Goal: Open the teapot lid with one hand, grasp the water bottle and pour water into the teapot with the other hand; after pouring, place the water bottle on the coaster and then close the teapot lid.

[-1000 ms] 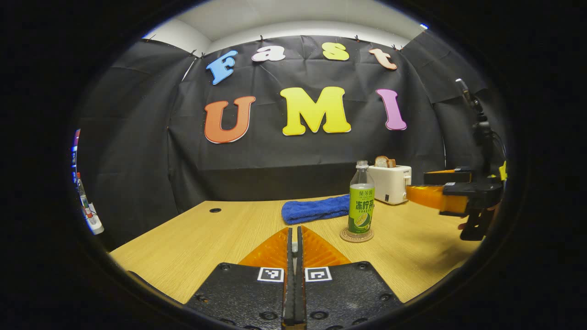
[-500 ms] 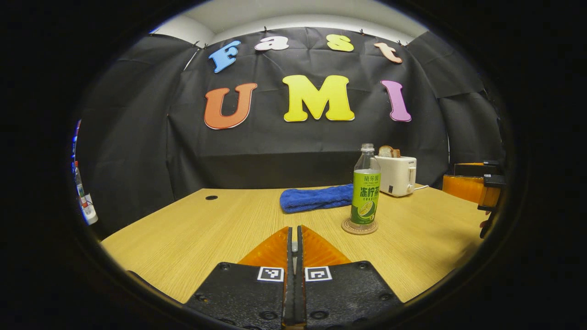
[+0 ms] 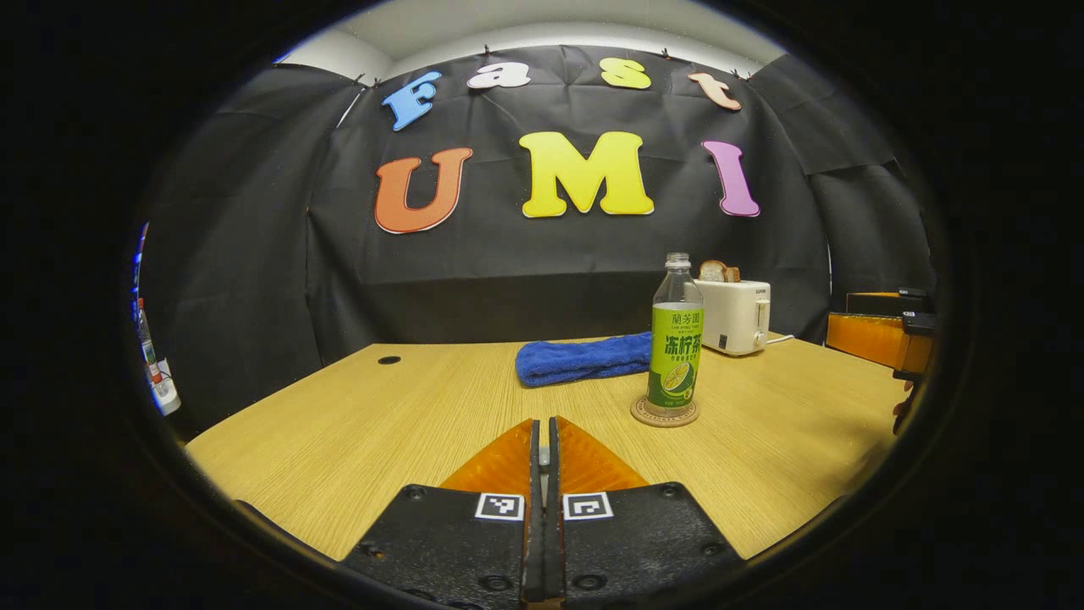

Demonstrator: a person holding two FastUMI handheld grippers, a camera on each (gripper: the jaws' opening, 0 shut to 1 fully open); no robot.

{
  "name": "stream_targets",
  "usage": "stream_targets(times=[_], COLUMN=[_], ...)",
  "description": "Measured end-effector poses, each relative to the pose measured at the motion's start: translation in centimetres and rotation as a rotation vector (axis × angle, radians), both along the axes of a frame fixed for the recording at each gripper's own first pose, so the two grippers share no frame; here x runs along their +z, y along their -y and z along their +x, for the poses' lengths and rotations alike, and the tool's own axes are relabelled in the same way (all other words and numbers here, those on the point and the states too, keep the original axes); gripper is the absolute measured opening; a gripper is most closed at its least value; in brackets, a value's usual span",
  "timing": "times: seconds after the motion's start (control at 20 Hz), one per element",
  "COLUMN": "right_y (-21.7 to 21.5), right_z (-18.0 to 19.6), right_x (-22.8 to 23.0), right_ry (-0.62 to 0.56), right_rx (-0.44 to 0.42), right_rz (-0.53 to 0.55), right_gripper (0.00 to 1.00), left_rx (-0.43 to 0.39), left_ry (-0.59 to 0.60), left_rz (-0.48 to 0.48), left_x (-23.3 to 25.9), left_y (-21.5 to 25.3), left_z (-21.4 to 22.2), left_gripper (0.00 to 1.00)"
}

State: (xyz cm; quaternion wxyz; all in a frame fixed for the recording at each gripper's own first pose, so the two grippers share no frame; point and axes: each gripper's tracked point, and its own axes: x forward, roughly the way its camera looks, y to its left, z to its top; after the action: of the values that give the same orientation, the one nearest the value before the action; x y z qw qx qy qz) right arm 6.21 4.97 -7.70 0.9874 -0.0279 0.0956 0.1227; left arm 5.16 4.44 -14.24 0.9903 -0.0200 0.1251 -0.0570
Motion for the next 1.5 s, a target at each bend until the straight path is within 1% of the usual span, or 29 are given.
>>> stream_targets(times=[0.2, 0.25, 0.3, 0.5, 0.55, 0.65, 0.7, 0.75, 0.8, 0.85, 0.9, 0.95, 1.0, 1.1, 1.15, 1.25, 1.35, 1.4, 1.5], right_y=[-0.1, -0.1, -0.1, -0.3, -0.3, 0.0, 0.1, 0.5, 0.9, 1.4, 2.0, 2.8, 3.7, 5.4, 5.9, 6.6, 6.9, 6.9, 6.5], right_z=[-0.2, -0.3, -0.3, -0.6, -0.7, -0.8, -0.9, -0.9, -0.9, -0.8, -0.6, -0.6, -0.6, -0.7, -1.1, -2.3, -3.6, -4.4, -5.9], right_x=[0.2, 0.2, 0.2, 0.3, 0.2, 0.0, 0.0, -0.1, 0.0, 0.1, 0.3, 0.7, 1.3, 2.7, 3.3, 4.6, 5.7, 6.0, 6.4], right_ry=[0.012, 0.014, 0.014, 0.019, 0.019, 0.016, 0.014, 0.012, 0.015, 0.017, 0.023, 0.032, 0.046, 0.085, 0.1, 0.123, 0.144, 0.153, 0.164], right_rx=[0.004, 0.006, 0.009, 0.016, 0.015, 0.003, -0.008, -0.025, -0.048, -0.07, -0.089, -0.112, -0.134, -0.174, -0.186, -0.197, -0.205, -0.207, -0.213], right_rz=[-0.006, -0.009, -0.009, -0.008, -0.009, 0.004, 0.021, 0.042, 0.063, 0.08, 0.09, 0.095, 0.095, 0.081, 0.073, 0.059, 0.039, 0.034, 0.029], right_gripper=[0.95, 0.94, 0.96, 0.96, 0.96, 0.96, 0.96, 0.96, 0.96, 0.96, 0.96, 0.96, 0.94, 0.97, 0.95, 0.95, 0.95, 0.95, 0.95], left_rx=[0.002, 0.005, 0.01, 0.027, 0.041, 0.068, 0.083, 0.094, 0.105, 0.115, 0.123, 0.135, 0.144, 0.138, 0.136, 0.121, 0.083, 0.073, 0.059], left_ry=[0.0, -0.002, -0.003, -0.032, -0.03, -0.021, -0.009, 0.005, 0.023, 0.044, 0.063, 0.082, 0.098, 0.105, 0.107, 0.116, 0.125, 0.137, 0.162], left_rz=[-0.001, 0.0, -0.002, -0.021, -0.012, 0.01, 0.022, 0.028, 0.024, 0.018, 0.017, 0.02, 0.02, 0.012, 0.007, -0.018, -0.053, -0.052, -0.019], left_x=[0.0, -0.1, -0.2, -1.1, -1.0, -0.7, -0.1, 0.7, 1.8, 2.7, 3.7, 5.3, 6.4, 8.1, 8.7, 9.9, 11.1, 11.7, 12.7], left_y=[0.1, 0.1, 0.0, 0.0, -0.2, -0.5, -0.9, -1.0, -1.0, -0.9, -0.9, -0.8, -0.6, 0.5, 1.2, 2.9, 4.8, 5.4, 5.8], left_z=[-0.2, -0.3, -0.3, -0.4, -0.5, -0.3, -0.3, -0.5, -0.7, -0.5, -0.3, -1.0, -1.2, -2.0, -2.4, -3.3, -4.3, -4.7, -5.5], left_gripper=[0.03, 0.03, 0.03, 0.03, 0.04, 0.09, 0.24, 0.36, 0.67, 0.8, 1.0, 1.0, 1.0, 1.0, 1.0, 1.0, 1.0, 0.99, 1.0])
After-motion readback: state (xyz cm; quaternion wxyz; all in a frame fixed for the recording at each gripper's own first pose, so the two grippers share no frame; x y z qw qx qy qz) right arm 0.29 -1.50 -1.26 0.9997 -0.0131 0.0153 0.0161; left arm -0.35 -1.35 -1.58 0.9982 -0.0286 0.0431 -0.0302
